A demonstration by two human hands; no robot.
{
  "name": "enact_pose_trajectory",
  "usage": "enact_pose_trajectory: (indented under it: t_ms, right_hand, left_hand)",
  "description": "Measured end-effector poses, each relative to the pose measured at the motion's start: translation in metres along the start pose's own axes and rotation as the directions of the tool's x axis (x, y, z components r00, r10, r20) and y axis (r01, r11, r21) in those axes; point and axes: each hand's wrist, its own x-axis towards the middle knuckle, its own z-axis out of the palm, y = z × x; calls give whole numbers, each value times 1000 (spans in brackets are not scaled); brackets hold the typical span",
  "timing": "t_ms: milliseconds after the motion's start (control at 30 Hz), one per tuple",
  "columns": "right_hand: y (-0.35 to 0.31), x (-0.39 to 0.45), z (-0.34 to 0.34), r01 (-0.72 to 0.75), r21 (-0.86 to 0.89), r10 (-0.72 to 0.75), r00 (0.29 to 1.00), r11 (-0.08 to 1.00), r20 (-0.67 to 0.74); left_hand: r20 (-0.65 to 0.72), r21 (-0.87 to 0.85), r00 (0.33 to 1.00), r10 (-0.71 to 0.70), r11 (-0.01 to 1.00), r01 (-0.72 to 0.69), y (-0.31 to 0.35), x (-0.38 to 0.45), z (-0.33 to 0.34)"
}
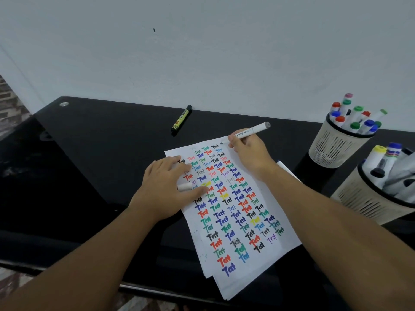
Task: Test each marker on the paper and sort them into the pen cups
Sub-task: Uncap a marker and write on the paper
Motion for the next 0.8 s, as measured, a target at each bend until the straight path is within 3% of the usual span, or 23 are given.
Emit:
enact_pose_trajectory:
  t_ms: [300, 467, 800]
  right_hand:
    - [1, 2, 1, -32, -19, 32, 999, 999, 24]
    - [2, 2, 2, -21, -55, 19, 999, 998, -40]
    - [2, 2, 0, -46, -10, 46, 999, 999, 4]
  left_hand:
    - [3, 17, 1000, -1, 1000, 1, 1, 0, 0]
    - [6, 15, 1000, -7, 1000, 7, 2, 0, -1]
    - [-8, 7, 1000, -6, 1000, 6, 1, 0, 0]
